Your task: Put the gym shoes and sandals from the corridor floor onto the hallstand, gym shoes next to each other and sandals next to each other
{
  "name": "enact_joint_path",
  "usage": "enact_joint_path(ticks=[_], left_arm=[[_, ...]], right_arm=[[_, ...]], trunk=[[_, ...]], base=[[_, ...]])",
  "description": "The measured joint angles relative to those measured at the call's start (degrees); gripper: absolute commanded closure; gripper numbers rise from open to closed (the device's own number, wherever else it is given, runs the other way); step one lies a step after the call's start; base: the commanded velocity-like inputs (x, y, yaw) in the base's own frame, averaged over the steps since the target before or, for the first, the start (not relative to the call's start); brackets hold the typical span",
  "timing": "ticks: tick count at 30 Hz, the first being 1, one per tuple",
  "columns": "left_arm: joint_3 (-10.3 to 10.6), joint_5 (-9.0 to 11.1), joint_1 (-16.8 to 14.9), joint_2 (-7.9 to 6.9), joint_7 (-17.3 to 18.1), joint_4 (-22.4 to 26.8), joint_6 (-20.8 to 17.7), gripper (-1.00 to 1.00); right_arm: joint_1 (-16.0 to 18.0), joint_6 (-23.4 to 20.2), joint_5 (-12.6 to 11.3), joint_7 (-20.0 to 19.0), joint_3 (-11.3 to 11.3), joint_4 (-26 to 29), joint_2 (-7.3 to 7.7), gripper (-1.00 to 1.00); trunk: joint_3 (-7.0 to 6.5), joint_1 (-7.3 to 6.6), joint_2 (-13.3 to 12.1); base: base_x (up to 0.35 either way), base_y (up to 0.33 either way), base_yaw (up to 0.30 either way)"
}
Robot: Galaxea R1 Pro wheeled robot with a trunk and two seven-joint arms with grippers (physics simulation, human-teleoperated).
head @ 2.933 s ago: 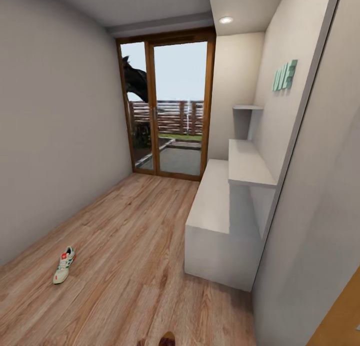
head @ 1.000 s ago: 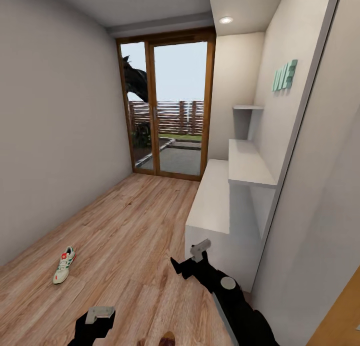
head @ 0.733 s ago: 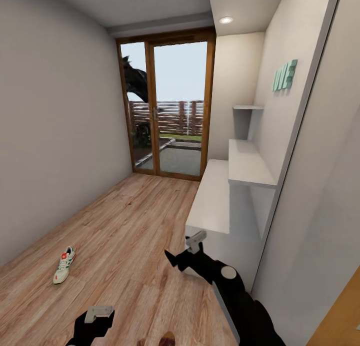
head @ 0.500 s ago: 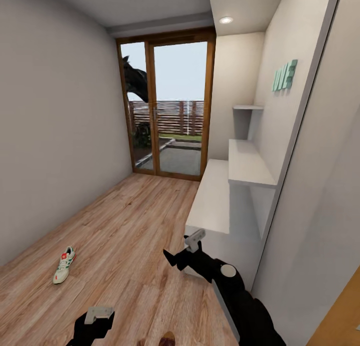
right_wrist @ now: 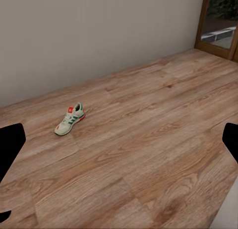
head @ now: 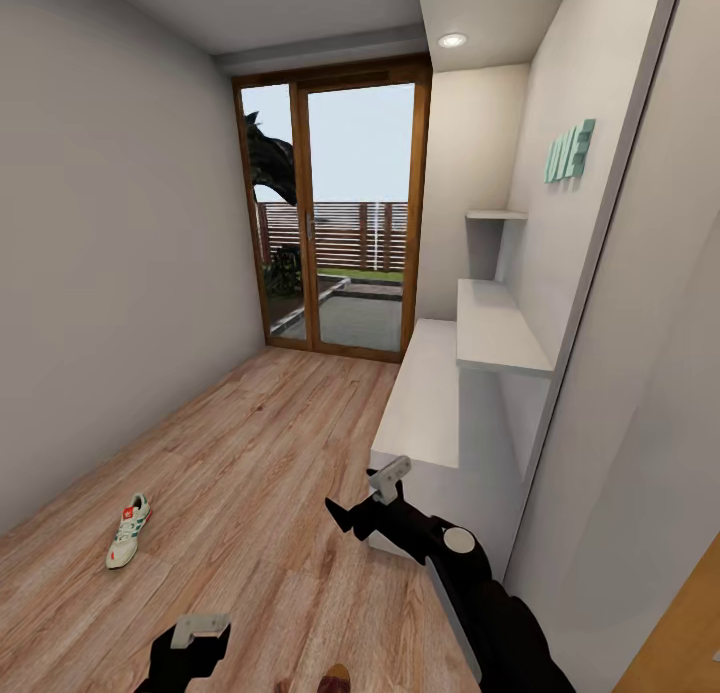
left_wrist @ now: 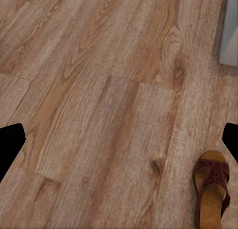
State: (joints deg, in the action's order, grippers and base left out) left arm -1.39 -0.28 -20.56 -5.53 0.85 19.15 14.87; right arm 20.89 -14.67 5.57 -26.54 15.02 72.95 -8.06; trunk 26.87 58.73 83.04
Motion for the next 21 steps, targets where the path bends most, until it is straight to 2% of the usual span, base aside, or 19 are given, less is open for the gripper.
enact_joint_path(ticks=[11,14,18,21], left_arm=[[0.2,-0.3,0.1,0.06,0.0,0.4,0.2,-1.00],[0.0,-0.5,0.7,0.38,-0.4,-0.2,1.0,-1.00],[0.2,-0.5,0.6,0.27,-0.4,-0.2,1.0,-1.00],[0.3,-0.5,0.6,0.18,-0.3,-0.1,0.9,-1.00]], right_arm=[[0.0,0.0,0.0,-0.1,0.2,-0.4,-0.07,-1.00],[-0.1,-1.0,-0.1,-1.1,1.2,-1.4,-1.04,-1.00],[-0.1,-2.3,-0.1,-1.3,2.5,-2.7,-1.27,-1.00],[-0.1,-1.4,-0.1,-0.6,1.7,-2.4,-1.55,-1.00]], trunk=[[0.00,0.00,0.0],[0.00,0.00,0.0],[0.00,0.00,0.0],[0.00,0.00,0.0]], base=[[0.000,0.000,0.000],[0.000,0.000,0.000],[0.000,0.000,0.000],[0.000,0.000,0.000]])
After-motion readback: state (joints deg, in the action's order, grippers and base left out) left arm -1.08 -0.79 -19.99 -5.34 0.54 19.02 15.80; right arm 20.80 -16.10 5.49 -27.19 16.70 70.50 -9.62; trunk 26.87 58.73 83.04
